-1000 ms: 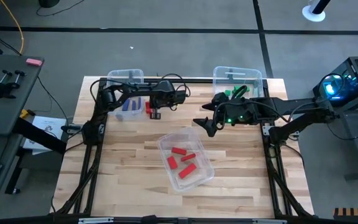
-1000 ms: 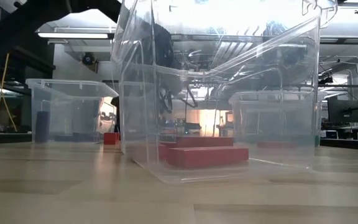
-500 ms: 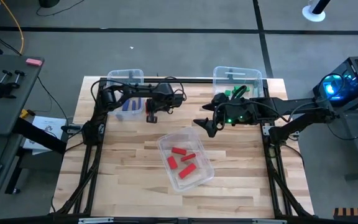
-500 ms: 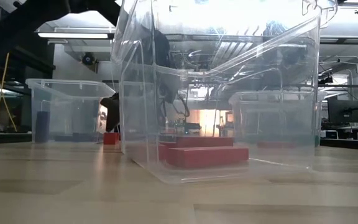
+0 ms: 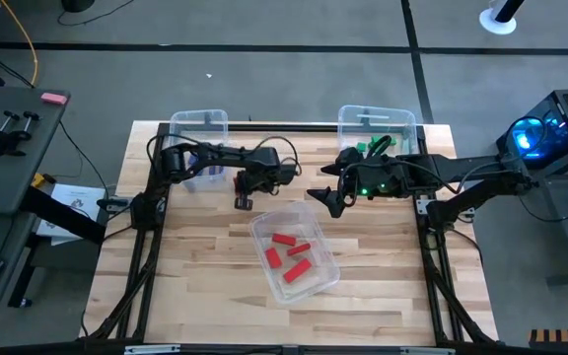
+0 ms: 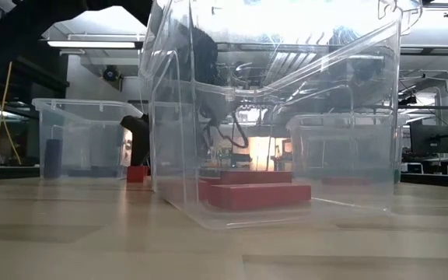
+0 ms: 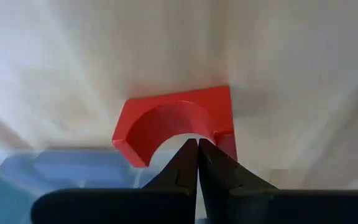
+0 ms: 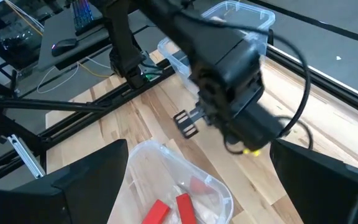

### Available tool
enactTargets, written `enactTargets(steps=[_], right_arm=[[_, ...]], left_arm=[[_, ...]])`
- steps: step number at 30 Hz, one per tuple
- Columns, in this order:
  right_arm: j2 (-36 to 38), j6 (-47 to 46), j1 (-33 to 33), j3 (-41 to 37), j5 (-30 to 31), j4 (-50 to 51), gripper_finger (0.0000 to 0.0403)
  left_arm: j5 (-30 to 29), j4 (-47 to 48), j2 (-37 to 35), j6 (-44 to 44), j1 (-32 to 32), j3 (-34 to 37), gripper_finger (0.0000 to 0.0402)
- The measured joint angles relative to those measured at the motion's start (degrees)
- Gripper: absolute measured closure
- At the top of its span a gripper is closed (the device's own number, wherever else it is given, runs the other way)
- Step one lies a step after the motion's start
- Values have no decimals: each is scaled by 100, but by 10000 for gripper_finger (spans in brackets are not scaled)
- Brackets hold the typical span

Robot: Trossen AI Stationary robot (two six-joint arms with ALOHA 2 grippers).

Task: Sort blocks
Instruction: Put the block into the bottom transparent bin

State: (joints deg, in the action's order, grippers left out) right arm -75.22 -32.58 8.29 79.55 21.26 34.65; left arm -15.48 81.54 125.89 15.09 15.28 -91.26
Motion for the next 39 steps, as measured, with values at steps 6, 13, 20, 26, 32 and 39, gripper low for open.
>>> enactTargets(steps=[6, 13, 20, 26, 32, 39], right_arm=[[0, 2, 0, 0, 0, 0, 14], [0, 0, 0, 0, 0, 0, 14], [-2, 0, 0, 0, 0, 0, 14], [-2, 14, 7, 0, 1, 82, 14], [-2, 53, 7, 0, 2, 144, 14], [-2, 48, 7, 0, 81, 138, 14]], left_arm=[[226, -17, 0, 41, -493, -166, 401], [-355, 351, -11, 306, -537, -653, 401], [-259, 619, -384, 76, -314, -1061, 401], [762, -1199, -2202, 509, -253, -169, 401], [1151, -2735, -4409, 1188, -249, 1631, 401], [1402, -3712, -5278, 2824, -725, 3259, 394]])
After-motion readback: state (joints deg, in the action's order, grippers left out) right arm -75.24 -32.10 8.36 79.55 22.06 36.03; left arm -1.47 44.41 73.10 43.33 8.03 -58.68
